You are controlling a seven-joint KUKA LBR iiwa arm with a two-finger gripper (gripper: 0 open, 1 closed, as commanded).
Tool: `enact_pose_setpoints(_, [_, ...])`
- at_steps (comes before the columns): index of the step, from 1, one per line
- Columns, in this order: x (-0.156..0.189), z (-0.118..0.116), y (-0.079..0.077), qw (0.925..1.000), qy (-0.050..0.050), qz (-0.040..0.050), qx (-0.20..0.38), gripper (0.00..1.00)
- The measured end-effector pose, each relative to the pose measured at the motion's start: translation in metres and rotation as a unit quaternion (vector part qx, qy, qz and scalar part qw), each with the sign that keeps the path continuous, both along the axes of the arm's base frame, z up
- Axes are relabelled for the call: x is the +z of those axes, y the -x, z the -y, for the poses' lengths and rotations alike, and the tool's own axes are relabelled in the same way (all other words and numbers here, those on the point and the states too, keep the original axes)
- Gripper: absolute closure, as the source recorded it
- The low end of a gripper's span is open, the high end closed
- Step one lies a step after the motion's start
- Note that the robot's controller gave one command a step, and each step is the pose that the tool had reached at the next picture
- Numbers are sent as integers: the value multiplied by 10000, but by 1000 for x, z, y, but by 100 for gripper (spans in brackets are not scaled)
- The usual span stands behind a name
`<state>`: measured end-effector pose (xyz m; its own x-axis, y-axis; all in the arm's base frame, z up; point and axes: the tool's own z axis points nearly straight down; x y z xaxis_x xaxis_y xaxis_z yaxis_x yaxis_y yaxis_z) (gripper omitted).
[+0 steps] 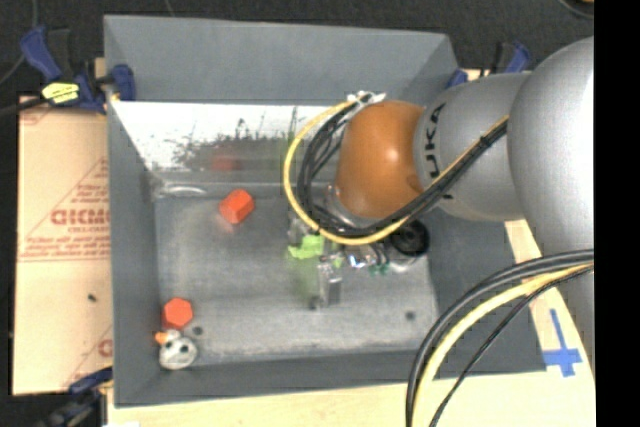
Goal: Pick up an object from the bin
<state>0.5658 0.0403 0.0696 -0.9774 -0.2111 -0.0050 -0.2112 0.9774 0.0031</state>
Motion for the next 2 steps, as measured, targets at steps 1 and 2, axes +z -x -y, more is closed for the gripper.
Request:
enact_pose_setpoints(1, [1, 47, 5, 9995, 31, 23, -297, 0])
enact_pose_setpoints(2, [3, 20, -22, 9983, 1, 55, 580, 100])
